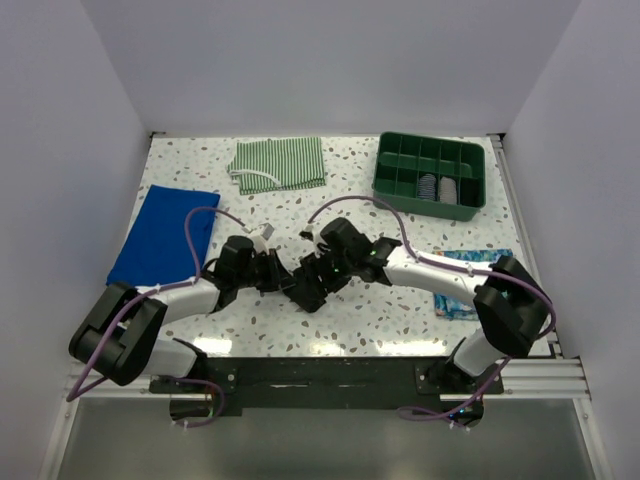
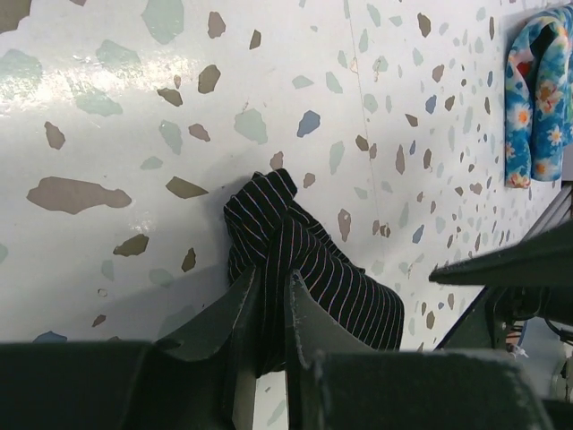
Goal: Roll the underwear
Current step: Roll the underwear to the center of the board.
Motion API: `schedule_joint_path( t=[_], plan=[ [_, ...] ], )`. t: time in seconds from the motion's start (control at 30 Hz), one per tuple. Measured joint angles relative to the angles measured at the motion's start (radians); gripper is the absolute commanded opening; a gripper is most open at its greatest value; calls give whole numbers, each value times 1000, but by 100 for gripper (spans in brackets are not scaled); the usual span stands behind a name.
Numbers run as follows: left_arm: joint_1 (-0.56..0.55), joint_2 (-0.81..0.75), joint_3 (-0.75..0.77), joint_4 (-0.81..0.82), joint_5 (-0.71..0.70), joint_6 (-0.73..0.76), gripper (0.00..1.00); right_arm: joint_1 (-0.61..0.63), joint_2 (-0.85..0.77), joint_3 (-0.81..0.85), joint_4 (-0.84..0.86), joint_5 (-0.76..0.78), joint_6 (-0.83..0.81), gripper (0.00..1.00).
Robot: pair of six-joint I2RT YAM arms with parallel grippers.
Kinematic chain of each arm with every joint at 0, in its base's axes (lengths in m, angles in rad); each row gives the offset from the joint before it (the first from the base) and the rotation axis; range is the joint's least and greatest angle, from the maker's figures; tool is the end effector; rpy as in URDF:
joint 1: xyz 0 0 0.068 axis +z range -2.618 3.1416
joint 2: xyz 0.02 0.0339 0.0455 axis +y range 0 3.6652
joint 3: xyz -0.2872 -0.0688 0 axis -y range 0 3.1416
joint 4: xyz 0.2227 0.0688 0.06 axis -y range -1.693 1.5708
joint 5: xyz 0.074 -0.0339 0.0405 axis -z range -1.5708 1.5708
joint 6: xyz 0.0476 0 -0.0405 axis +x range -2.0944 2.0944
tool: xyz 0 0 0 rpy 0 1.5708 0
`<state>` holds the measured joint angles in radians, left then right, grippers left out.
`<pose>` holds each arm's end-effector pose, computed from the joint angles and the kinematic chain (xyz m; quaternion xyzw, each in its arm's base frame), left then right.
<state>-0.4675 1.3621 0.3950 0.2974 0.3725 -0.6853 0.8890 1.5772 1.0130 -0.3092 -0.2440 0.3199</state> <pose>0.1967 -0.1187 0.1717 -0.0160 0.8882 -0.3730 0.2679 0.1923 0.2552 0.2402 -0.3018 0.8836 0.2868 0.2140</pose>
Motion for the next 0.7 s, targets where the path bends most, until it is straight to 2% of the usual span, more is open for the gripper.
schedule_joint_path(
  t=[0.1,0.27,0.7],
  plan=[
    [-1,-1,8,-16,-6,-1,3,85,5,35,-35,122,-33,57],
    [-3,-3,12,-29,-11,-2,3,158,43,56,-40,249,-69,57],
    [-4,-8,12,-37,-14,-2,3,241,143,90,-43,417,-122,58]
  ],
)
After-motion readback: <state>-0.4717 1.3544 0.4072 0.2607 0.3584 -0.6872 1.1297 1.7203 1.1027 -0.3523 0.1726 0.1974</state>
